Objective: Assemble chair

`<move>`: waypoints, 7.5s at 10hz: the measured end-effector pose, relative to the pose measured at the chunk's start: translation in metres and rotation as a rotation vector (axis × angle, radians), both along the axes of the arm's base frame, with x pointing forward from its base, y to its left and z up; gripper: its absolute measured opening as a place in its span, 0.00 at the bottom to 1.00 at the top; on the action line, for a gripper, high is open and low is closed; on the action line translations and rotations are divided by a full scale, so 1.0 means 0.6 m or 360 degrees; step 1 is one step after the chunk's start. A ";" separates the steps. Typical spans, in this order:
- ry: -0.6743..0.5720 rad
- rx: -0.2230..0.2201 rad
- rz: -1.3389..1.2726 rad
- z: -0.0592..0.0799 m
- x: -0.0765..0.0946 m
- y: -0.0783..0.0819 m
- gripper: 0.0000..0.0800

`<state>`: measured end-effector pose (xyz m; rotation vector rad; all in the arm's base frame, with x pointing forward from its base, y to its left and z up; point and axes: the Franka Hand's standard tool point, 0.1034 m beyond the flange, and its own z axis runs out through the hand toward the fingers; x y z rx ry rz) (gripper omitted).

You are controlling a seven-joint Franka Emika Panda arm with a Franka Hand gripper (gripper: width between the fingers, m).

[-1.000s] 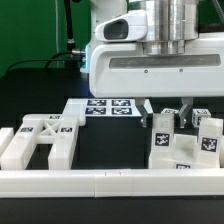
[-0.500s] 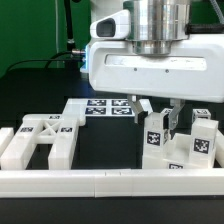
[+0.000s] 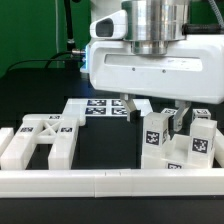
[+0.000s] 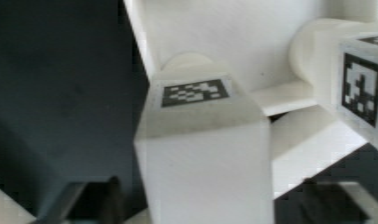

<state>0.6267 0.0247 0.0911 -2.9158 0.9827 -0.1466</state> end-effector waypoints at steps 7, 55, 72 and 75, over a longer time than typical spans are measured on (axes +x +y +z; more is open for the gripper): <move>-0.0037 0.0031 0.0014 0.035 -0.028 0.022 0.81; 0.0823 0.0360 0.0718 -0.003 -0.140 -0.049 0.31; 0.1623 0.0709 0.0739 -0.043 -0.163 -0.086 0.80; 0.1604 0.0737 0.0704 -0.049 -0.164 -0.116 0.81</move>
Offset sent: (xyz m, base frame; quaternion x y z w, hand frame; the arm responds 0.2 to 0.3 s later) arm -0.0238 0.0172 0.0050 0.0039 0.0130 0.0176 0.9998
